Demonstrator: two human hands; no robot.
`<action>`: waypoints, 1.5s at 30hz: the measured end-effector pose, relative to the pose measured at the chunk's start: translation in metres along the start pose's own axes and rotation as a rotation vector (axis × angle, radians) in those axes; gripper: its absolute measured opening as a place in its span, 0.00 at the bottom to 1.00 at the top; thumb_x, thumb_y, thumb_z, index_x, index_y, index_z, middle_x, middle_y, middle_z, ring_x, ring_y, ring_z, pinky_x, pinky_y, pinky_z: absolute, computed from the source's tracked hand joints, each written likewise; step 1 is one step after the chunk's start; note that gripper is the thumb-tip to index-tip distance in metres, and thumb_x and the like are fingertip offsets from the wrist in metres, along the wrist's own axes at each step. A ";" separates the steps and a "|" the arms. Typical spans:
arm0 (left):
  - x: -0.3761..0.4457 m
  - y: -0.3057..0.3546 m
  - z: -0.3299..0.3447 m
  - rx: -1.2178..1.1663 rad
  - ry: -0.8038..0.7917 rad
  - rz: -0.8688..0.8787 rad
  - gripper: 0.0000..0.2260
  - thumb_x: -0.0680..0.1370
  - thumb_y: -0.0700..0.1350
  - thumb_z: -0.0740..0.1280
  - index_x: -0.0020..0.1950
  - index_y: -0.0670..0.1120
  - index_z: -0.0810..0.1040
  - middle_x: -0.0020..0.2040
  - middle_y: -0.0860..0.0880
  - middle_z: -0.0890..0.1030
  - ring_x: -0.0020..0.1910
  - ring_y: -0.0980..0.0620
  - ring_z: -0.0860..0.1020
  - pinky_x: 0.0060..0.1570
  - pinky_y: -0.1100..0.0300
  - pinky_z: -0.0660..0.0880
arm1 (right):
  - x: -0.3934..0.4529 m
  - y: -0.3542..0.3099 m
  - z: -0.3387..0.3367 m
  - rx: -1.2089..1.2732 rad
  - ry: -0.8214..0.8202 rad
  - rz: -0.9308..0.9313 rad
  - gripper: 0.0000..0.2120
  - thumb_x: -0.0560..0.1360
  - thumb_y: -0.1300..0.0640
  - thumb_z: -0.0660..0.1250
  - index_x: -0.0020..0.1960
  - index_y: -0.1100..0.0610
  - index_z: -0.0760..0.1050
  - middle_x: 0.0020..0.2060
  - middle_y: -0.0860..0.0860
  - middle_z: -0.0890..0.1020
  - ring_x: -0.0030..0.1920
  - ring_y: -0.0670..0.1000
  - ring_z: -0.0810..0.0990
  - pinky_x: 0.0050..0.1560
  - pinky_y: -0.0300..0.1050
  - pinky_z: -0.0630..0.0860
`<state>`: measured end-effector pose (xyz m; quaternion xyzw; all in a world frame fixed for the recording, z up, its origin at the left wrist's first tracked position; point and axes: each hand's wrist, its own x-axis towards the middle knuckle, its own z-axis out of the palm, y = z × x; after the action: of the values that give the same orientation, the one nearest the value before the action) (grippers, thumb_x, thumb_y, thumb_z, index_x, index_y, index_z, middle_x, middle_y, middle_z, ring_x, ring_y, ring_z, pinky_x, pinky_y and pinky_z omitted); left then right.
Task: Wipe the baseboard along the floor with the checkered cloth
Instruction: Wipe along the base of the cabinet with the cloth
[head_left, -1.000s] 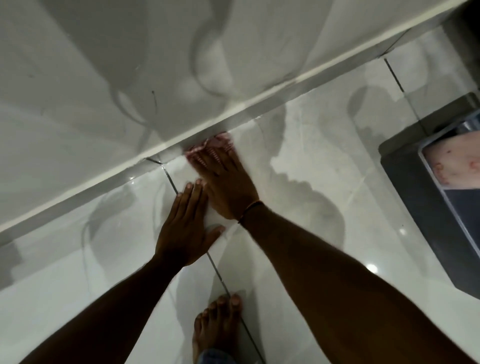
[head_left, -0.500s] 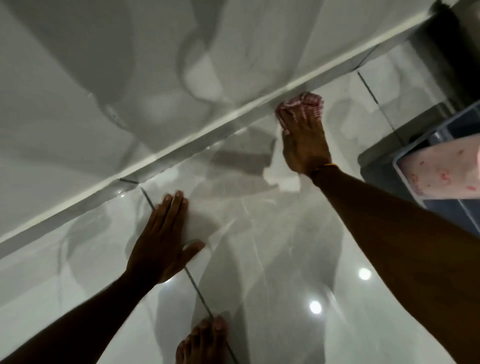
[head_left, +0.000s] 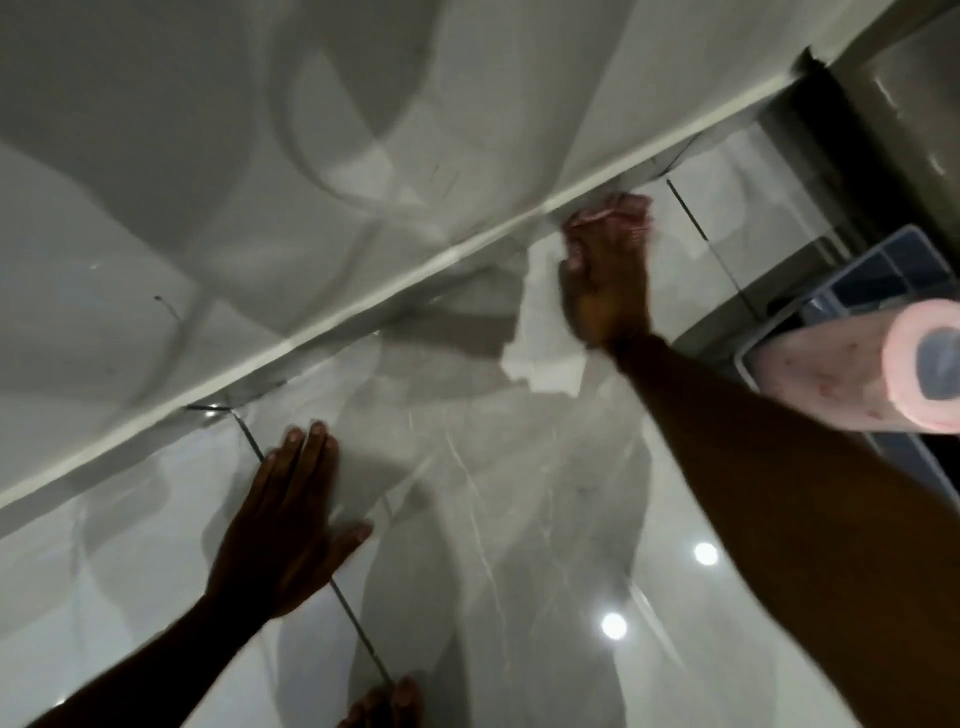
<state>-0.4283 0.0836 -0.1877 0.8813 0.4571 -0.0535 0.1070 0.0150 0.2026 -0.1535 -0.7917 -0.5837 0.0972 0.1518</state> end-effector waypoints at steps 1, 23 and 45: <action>0.001 0.000 -0.003 -0.007 -0.008 0.009 0.43 0.82 0.68 0.55 0.85 0.37 0.54 0.87 0.38 0.53 0.86 0.36 0.53 0.84 0.43 0.52 | -0.019 -0.020 0.007 -0.003 0.020 -0.085 0.19 0.83 0.57 0.60 0.71 0.63 0.77 0.72 0.66 0.76 0.77 0.69 0.69 0.83 0.72 0.57; -0.021 -0.010 -0.024 0.013 -0.154 0.023 0.46 0.81 0.71 0.53 0.85 0.37 0.53 0.86 0.37 0.52 0.86 0.38 0.53 0.84 0.45 0.53 | -0.151 -0.212 0.082 0.069 -0.241 -0.170 0.31 0.82 0.60 0.59 0.83 0.47 0.60 0.85 0.53 0.58 0.86 0.61 0.50 0.87 0.64 0.49; 0.023 -0.024 -0.028 -0.045 -0.087 -0.001 0.44 0.82 0.67 0.53 0.82 0.31 0.59 0.83 0.32 0.60 0.84 0.33 0.59 0.80 0.36 0.62 | 0.036 0.021 -0.009 -0.109 -0.139 0.269 0.27 0.87 0.58 0.50 0.85 0.57 0.49 0.86 0.61 0.49 0.86 0.66 0.46 0.86 0.63 0.39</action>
<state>-0.4346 0.1217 -0.1678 0.8753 0.4537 -0.0816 0.1463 0.0478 0.2304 -0.1522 -0.8611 -0.4860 0.1393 0.0538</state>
